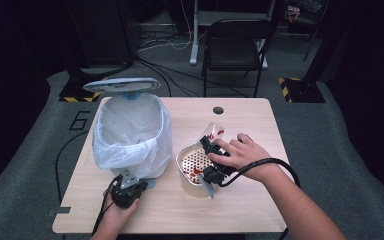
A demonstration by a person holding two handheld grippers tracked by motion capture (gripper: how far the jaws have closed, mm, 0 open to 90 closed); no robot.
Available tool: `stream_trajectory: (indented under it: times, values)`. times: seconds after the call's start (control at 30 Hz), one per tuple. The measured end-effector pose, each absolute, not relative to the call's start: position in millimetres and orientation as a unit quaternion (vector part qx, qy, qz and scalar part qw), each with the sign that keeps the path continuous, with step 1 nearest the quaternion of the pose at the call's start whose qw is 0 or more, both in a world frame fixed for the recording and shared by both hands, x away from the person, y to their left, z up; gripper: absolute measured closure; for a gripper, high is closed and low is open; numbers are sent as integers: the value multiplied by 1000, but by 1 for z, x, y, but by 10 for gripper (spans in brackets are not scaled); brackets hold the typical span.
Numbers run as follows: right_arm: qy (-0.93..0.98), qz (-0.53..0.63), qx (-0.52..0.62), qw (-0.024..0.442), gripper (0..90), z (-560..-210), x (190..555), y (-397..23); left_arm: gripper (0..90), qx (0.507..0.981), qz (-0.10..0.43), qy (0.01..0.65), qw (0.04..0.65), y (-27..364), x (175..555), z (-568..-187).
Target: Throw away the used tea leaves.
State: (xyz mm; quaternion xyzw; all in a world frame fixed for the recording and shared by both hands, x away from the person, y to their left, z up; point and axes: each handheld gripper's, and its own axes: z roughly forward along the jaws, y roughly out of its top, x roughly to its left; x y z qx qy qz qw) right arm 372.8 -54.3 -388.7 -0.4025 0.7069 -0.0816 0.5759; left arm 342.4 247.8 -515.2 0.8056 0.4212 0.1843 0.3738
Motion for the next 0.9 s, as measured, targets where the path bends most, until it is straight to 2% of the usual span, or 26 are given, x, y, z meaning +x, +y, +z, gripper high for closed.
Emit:
stream_trajectory:
  times: [0.53,0.67,0.73,0.9]
  values:
    - [741,-38,-364,563,542,-380,376,-54,884,805,185,421,374,248,342,-515]
    - [774,0,-339,535,542,-370,381,-56,885,805,184,422,374,248,342,-515]
    - [814,48,-289,501,542,-360,383,-57,884,805,185,421,375,248,342,-515]
    - [832,74,-263,482,541,-354,387,-60,884,805,185,421,375,248,342,-515]
